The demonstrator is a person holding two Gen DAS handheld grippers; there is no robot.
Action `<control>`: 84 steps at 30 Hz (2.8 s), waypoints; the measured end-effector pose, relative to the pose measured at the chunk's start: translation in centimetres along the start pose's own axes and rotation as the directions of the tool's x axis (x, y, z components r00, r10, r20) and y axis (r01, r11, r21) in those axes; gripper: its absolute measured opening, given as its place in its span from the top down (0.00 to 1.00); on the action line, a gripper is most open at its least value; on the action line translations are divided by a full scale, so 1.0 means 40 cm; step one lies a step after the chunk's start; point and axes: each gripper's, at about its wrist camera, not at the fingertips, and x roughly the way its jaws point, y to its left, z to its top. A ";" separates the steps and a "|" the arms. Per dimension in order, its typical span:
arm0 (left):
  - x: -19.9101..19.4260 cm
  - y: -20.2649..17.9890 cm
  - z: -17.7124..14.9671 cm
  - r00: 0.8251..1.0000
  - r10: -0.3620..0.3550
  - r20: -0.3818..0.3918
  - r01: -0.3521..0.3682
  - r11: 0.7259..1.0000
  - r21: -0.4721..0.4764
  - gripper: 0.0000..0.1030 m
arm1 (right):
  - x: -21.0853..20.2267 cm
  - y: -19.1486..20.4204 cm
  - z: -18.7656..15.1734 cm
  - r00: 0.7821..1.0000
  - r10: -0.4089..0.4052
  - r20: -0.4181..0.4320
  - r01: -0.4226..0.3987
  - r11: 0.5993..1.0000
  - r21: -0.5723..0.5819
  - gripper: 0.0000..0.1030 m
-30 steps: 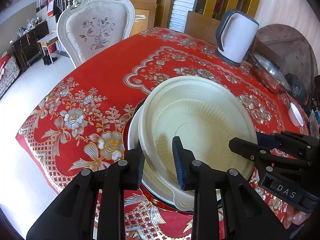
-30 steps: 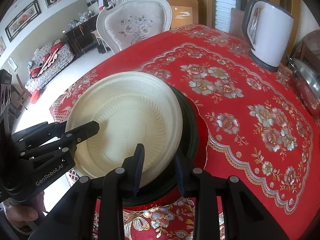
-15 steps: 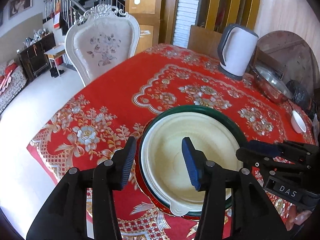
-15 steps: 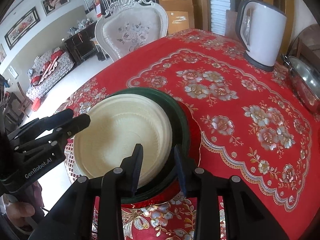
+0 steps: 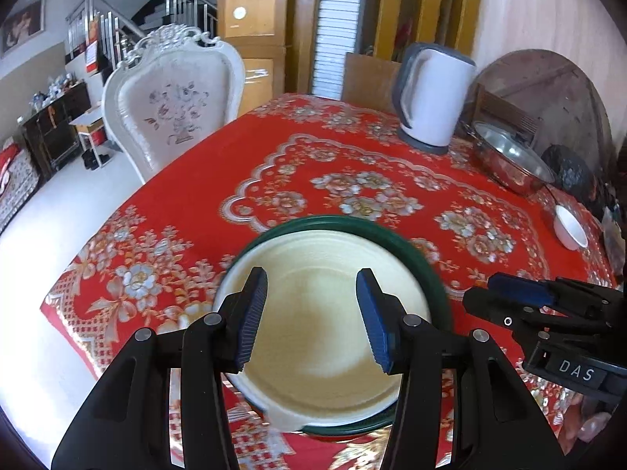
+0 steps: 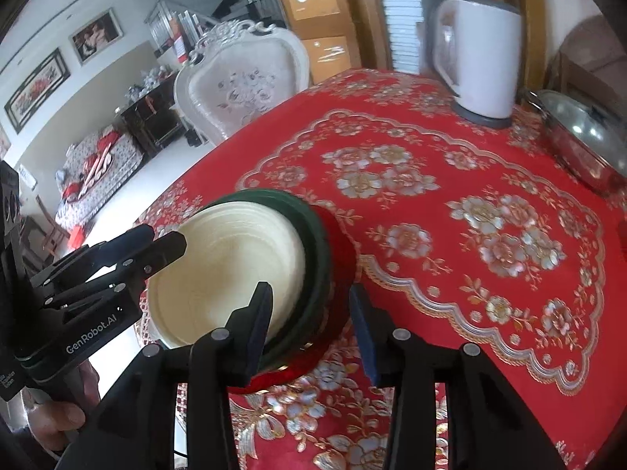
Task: Organize plates and bowls
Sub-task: 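Withdraw the left gripper and reach toward the small white bowl, then close the left gripper on the rim of the small white bowl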
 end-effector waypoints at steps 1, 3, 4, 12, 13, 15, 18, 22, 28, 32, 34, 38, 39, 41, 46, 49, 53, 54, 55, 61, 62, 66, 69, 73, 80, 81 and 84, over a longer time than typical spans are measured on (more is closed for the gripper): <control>0.002 -0.016 0.002 1.000 -0.005 0.002 0.005 1.000 0.010 0.54 | -0.005 -0.012 -0.003 1.000 -0.004 0.002 0.003 1.000 0.011 0.60; 0.007 -0.047 0.007 1.000 -0.019 0.002 0.019 0.999 0.031 0.54 | -0.015 -0.040 -0.010 1.000 -0.015 0.003 0.015 0.999 0.034 0.60; 0.009 -0.059 0.009 1.000 -0.023 0.003 0.023 0.999 0.038 0.54 | -0.021 -0.057 -0.014 1.000 -0.024 0.006 0.024 0.999 0.048 0.60; 0.039 -0.197 0.020 0.997 -0.077 -0.007 0.077 0.990 0.115 0.54 | -0.076 -0.180 -0.046 0.997 -0.071 0.024 0.067 0.988 0.142 0.60; 0.042 -0.212 0.021 0.996 -0.084 -0.010 0.085 0.989 0.121 0.54 | -0.082 -0.197 -0.049 0.997 -0.077 0.025 0.073 0.985 0.154 0.60; 0.055 -0.256 0.024 0.995 -0.099 -0.016 0.100 0.984 0.144 0.54 | -0.098 -0.235 -0.061 0.995 -0.091 0.029 0.084 0.980 0.182 0.60; 0.073 -0.313 0.027 0.992 -0.125 -0.030 0.128 0.977 0.169 0.54 | -0.118 -0.290 -0.076 0.993 -0.113 0.030 0.104 0.971 0.217 0.60; 0.108 -0.405 0.034 0.987 -0.154 -0.053 0.162 0.964 0.212 0.54 | -0.149 -0.370 -0.095 0.989 -0.147 0.032 0.134 0.955 0.265 0.60; 0.152 -0.531 0.056 0.977 -0.202 -0.075 0.214 0.946 0.243 0.54 | -0.210 -0.492 -0.117 0.977 -0.208 0.039 0.183 0.924 0.337 0.60; 0.176 -0.607 0.065 0.970 -0.225 -0.093 0.242 0.933 0.267 0.54 | -0.247 -0.578 -0.127 0.966 -0.255 0.038 0.223 0.899 0.377 0.60; 0.191 -0.651 0.071 0.966 -0.238 -0.102 0.257 0.925 0.280 0.54 | -0.260 -0.614 -0.130 0.962 -0.271 0.036 0.235 0.887 0.397 0.59; 0.213 -0.721 0.079 0.960 -0.255 -0.116 0.278 0.911 0.304 0.54 | -0.287 -0.699 -0.136 0.949 -0.313 0.022 0.274 0.861 0.430 0.57; 0.220 -0.739 0.081 0.959 -0.258 -0.120 0.283 0.908 0.308 0.54 | -0.291 -0.712 -0.139 0.948 -0.319 0.019 0.279 0.856 0.434 0.57; 0.232 -0.769 0.086 0.956 -0.263 -0.127 0.290 0.903 0.316 0.54 | -0.299 -0.745 -0.144 0.944 -0.330 0.012 0.291 0.847 0.446 0.57; 0.257 -0.843 0.094 0.953 -0.271 -0.137 0.302 0.889 0.344 0.54 | -0.322 -0.818 -0.160 0.937 -0.350 0.005 0.305 0.822 0.481 0.57; 0.271 -0.881 0.097 0.951 -0.275 -0.139 0.307 0.881 0.360 0.54 | -0.333 -0.857 -0.167 0.931 -0.365 -0.005 0.319 0.807 0.497 0.57; 0.294 -0.930 0.106 0.950 -0.278 -0.144 0.313 0.874 0.372 0.54 | -0.354 -0.907 -0.175 0.923 -0.384 -0.011 0.332 0.784 0.524 0.57; 0.301 -0.943 0.108 0.949 -0.278 -0.148 0.314 0.872 0.375 0.54 | -0.360 -0.918 -0.176 0.922 -0.386 -0.011 0.333 0.779 0.531 0.57; 0.305 -0.953 0.109 0.948 -0.279 -0.151 0.316 0.870 0.378 0.54 | -0.365 -0.929 -0.176 0.922 -0.388 -0.011 0.332 0.776 0.536 0.55; 0.355 -1.038 0.134 0.934 -0.304 -0.190 0.355 0.856 0.376 0.54 | -0.397 -1.006 -0.169 0.914 -0.405 0.001 0.330 0.745 0.580 0.52; 0.367 -1.053 0.141 0.931 -0.305 -0.201 0.360 0.856 0.370 0.54 | -0.401 -1.020 -0.165 0.912 -0.410 0.002 0.331 0.740 0.585 0.52; 0.397 -1.099 0.159 0.919 -0.320 -0.231 0.385 0.856 0.345 0.54 | -0.407 -1.072 -0.156 0.906 -0.424 0.000 0.337 0.721 0.606 0.51; 0.430 -1.141 0.173 0.911 -0.327 -0.252 0.398 0.855 0.331 0.54 | -0.407 -1.117 -0.152 0.910 -0.414 0.009 0.313 0.702 0.639 0.51; 0.476 -1.181 0.178 0.896 -0.334 -0.293 0.419 0.853 0.310 0.54 | -0.388 -1.158 -0.140 0.925 -0.381 0.015 0.276 0.696 0.663 0.51; 0.529 -1.246 0.182 0.889 -0.333 -0.313 0.426 0.854 0.299 0.54 | -0.345 -1.198 -0.122 0.934 -0.357 0.009 0.261 0.699 0.666 0.51; 0.533 -1.253 0.184 0.888 -0.335 -0.316 0.428 0.853 0.299 0.54 | -0.342 -1.204 -0.122 0.934 -0.356 0.009 0.259 0.697 0.669 0.51; 0.550 -1.279 0.184 0.887 -0.329 -0.324 0.428 0.850 0.307 0.54 | -0.336 -1.220 -0.121 0.934 -0.356 0.016 0.253 0.694 0.675 0.51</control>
